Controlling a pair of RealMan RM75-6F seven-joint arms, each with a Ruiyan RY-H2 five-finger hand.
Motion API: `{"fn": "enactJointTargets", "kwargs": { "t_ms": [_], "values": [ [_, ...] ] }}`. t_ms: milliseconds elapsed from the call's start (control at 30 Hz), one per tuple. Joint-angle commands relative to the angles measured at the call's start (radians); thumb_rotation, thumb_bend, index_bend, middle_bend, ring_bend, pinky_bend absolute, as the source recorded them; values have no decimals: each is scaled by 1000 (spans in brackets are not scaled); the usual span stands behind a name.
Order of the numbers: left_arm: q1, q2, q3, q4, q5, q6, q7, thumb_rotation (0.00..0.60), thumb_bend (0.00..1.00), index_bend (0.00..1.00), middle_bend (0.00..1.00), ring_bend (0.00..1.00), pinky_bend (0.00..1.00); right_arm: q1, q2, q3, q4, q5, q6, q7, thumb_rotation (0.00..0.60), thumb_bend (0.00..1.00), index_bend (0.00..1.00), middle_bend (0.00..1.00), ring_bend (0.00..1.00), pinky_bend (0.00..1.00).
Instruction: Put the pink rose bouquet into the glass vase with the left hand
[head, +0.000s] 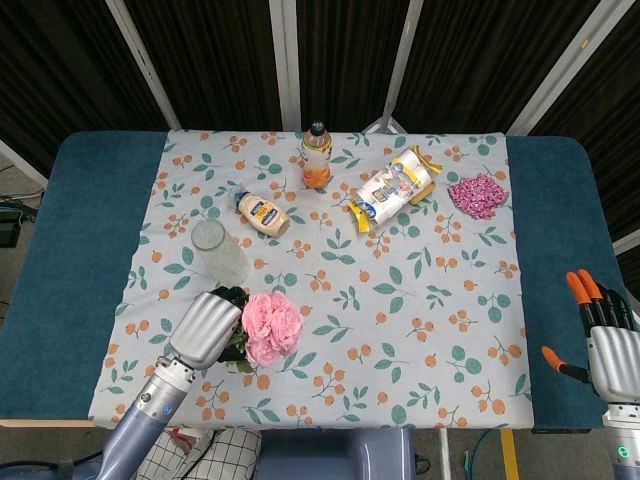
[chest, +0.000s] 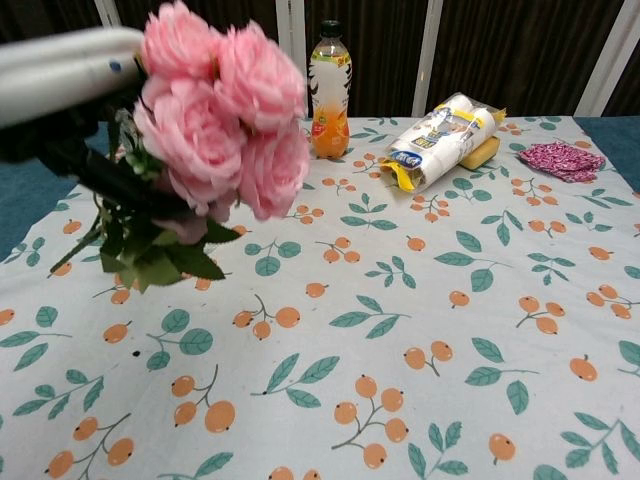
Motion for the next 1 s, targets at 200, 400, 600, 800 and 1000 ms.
{"fn": "enactJointTargets", "kwargs": {
  "t_ms": [200, 400, 600, 800, 1000],
  "values": [
    [-79, 182, -207, -208, -138, -29, -63, 600, 371, 492, 530, 402, 477, 4, -6, 0, 2, 8, -10, -10, 600, 221, 0, 0, 40, 61],
    [-144, 199, -335, -197, -238, -11, -92, 600, 361, 495, 529, 402, 477, 7, -12, 0, 4, 11, -17, -21, 600, 221, 0, 0, 41, 61],
    [-184, 214, -423, -185, -312, -3, -144, 600, 350, 504, 533, 402, 467, 8, -14, 1, 7, 20, -23, -21, 600, 221, 0, 0, 41, 61],
    [-199, 258, -491, -139, -426, -24, -236, 600, 346, 510, 527, 402, 465, 8, -13, 3, 10, 26, -25, -15, 600, 221, 0, 0, 41, 61],
    [-208, 294, -512, -68, -508, -55, -308, 600, 340, 512, 523, 401, 455, 14, -19, 5, 20, 38, -42, -16, 600, 222, 0, 0, 41, 61]
  ]
}}
